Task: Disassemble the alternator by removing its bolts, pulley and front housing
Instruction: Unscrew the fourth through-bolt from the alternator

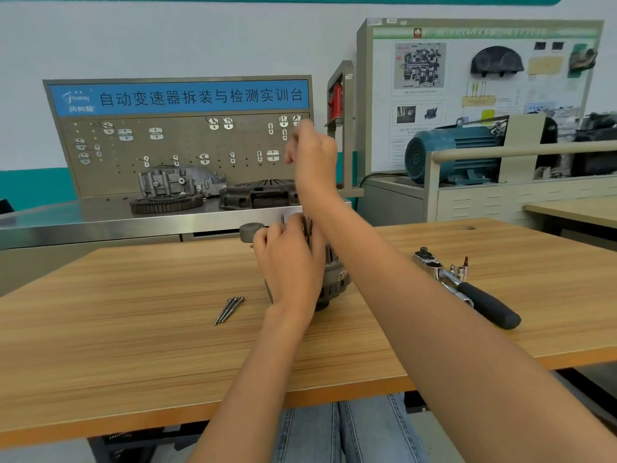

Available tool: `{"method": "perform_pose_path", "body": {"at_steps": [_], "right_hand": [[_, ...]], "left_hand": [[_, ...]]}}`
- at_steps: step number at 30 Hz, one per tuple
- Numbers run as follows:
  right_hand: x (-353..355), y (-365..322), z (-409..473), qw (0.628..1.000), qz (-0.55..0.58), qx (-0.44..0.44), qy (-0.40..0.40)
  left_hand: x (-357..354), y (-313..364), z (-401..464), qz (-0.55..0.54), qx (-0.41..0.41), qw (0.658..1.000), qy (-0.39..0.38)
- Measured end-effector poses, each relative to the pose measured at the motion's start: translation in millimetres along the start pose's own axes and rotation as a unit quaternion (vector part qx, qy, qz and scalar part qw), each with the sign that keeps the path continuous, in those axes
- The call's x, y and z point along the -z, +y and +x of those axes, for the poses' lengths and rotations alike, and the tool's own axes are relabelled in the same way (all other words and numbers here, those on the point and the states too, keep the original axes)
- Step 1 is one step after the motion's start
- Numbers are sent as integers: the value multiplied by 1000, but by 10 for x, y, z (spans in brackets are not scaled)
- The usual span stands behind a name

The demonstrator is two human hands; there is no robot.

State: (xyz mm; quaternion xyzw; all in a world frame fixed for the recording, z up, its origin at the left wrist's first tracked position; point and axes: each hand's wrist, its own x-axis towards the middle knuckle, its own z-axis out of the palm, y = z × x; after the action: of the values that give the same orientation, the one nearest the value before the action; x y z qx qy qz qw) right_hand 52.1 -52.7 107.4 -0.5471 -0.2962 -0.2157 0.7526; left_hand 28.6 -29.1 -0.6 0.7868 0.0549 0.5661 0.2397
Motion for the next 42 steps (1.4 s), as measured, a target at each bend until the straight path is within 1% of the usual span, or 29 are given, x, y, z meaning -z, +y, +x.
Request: {"method": "perform_pose_path", "body": {"at_steps": [1,3,4,5,10,14,20,24,27,32,35,36,37,38,39,40,41,42], "right_hand": [[29,-16,43,996,63,-50,-43],[87,-39,104,969,172,-121,-132],[96,-44,113,957,201,-137,-156],[96,-41,117,955,204,-138,-165],[0,-34,52,985,102,-83,-115],[-125,-19,-34,995,32,-42,-86],[-127,8,-31,999,17,-20,-41],[-188,25,-73,1000,2,-11,-10],[-182,26,-69,1000,-3,0,14],[-145,42,-64,998,-21,15,60],[-68,54,-71,993,-74,40,77],[-37,72,-74,987,-123,73,72],[-11,96,-92,969,-205,119,66],[10,128,-113,935,-309,163,68],[16,152,-136,886,-412,196,81],[13,176,-157,836,-498,211,90],[7,197,-176,797,-556,215,95],[4,213,-189,775,-587,214,96]], "left_hand": [[8,1,-1,5,-3,1000,-4],[22,3,-2,14,-10,1000,-14],[31,2,-1,16,-10,1000,-17],[38,-1,3,17,-10,1000,-19],[63,-7,38,17,7,999,-48],[84,-21,44,-7,28,998,-62],[87,-16,43,1,28,997,-71],[57,-49,68,46,10,995,-86],[46,-60,75,60,6,995,-84],[45,-50,65,57,-1,996,-74],[37,-28,56,37,0,998,-58],[35,-23,54,31,-1,998,-52],[36,-22,49,28,-6,998,-48],[42,-18,42,23,-13,999,-41],[49,-12,32,12,-17,999,-32],[60,0,18,-7,-17,1000,-19],[72,14,6,-29,-14,999,-3],[79,23,0,-45,-12,999,7]]}}
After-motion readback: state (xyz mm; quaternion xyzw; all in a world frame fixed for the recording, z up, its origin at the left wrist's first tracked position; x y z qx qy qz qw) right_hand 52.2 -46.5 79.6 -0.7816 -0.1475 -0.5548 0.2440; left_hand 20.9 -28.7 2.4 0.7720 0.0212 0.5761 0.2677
